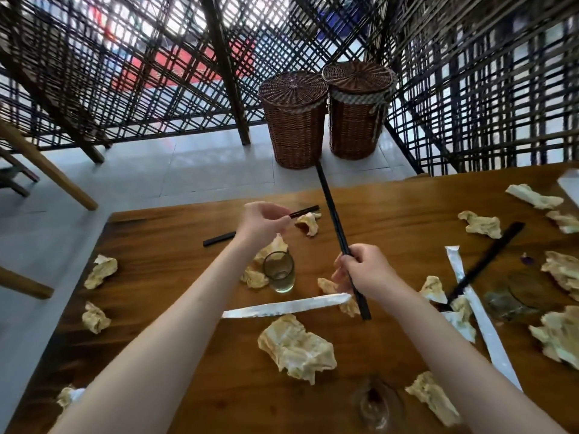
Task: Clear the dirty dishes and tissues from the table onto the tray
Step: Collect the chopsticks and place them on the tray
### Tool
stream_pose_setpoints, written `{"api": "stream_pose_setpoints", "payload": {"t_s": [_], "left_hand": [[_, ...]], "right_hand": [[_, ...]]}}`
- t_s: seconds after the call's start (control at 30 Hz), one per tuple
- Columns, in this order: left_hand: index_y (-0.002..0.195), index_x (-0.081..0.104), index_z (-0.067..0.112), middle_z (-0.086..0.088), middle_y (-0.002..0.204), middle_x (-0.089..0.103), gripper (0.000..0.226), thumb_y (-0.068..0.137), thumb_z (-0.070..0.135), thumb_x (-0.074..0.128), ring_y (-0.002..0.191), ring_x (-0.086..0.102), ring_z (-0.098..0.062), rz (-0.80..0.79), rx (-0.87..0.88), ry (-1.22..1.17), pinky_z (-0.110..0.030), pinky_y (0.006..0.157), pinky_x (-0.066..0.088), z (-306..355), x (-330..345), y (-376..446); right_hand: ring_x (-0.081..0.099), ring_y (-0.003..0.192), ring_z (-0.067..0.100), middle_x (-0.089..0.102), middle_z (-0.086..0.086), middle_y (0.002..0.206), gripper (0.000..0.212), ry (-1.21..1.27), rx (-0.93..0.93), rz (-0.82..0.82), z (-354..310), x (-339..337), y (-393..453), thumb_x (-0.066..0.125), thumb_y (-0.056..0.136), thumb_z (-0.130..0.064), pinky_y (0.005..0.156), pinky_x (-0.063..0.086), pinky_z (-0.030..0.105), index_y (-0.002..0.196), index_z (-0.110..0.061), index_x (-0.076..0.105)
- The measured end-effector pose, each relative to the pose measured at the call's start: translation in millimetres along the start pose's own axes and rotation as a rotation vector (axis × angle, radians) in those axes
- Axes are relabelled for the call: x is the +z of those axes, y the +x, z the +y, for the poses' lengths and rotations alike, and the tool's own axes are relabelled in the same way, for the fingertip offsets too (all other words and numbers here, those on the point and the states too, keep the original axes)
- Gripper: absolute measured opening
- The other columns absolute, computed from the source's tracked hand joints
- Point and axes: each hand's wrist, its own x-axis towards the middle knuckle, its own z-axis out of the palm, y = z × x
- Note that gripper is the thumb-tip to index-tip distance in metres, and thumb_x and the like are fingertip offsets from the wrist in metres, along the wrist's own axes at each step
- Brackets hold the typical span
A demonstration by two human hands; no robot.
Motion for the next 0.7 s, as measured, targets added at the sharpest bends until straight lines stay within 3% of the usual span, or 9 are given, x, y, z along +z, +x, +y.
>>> {"api": "stream_pose_setpoints", "payload": {"t_s": [0.2, 0.33, 0.53, 0.7], "left_hand": [[0.094, 0.074, 0.018, 0.004, 0.094, 0.069, 0.011, 0.085, 0.017, 0.067, 0.082, 0.059, -0.008, 0.083, 0.123, 0.378, -0.022, 0.073, 0.046, -29.9, 5.0, 52.8], [0.097, 0.074, 0.017, -0.001, 0.1, 0.069, 0.014, 0.086, 0.015, 0.065, 0.089, 0.062, -0.016, 0.045, 0.151, 0.546, -0.029, 0.078, 0.053, -40.7, 13.5, 74.1], [0.103, 0.072, 0.017, -0.004, 0.104, 0.068, 0.018, 0.085, 0.016, 0.067, 0.097, 0.061, -0.021, 0.07, 0.174, 0.668, -0.03, 0.079, 0.05, -47.2, 22.6, 83.3], [0.099, 0.072, 0.014, -0.008, 0.103, 0.069, 0.015, 0.085, 0.011, 0.067, 0.096, 0.062, -0.025, 0.069, 0.125, 0.661, -0.032, 0.079, 0.05, -46.5, 24.1, 84.4]], "right_hand": [[0.064, 0.06, 0.017, 0.067, 0.005, 0.076, 0.019, -0.016, 0.08, 0.088, 13.1, 16.3, 30.8, 0.043, 0.098, -0.016, 0.042, 0.041, 0.018, 0.085, -0.014, 0.056], [0.066, 0.064, 0.016, 0.067, 0.004, 0.077, 0.017, -0.016, 0.117, 0.109, 19.3, 24.3, 44.2, 0.043, 0.098, -0.017, 0.039, 0.041, 0.014, 0.086, -0.017, 0.056], [0.065, 0.062, 0.013, 0.066, 0.004, 0.078, 0.013, 0.016, 0.128, 0.128, 25.1, 29.3, 52.7, 0.044, 0.098, -0.015, 0.038, 0.039, 0.011, 0.101, -0.013, 0.056], [0.063, 0.058, 0.013, 0.065, 0.006, 0.075, 0.015, 0.018, 0.146, 0.122, 25.9, 28.2, 53.0, 0.044, 0.098, -0.013, 0.037, 0.038, 0.011, 0.098, -0.006, 0.058]]}}
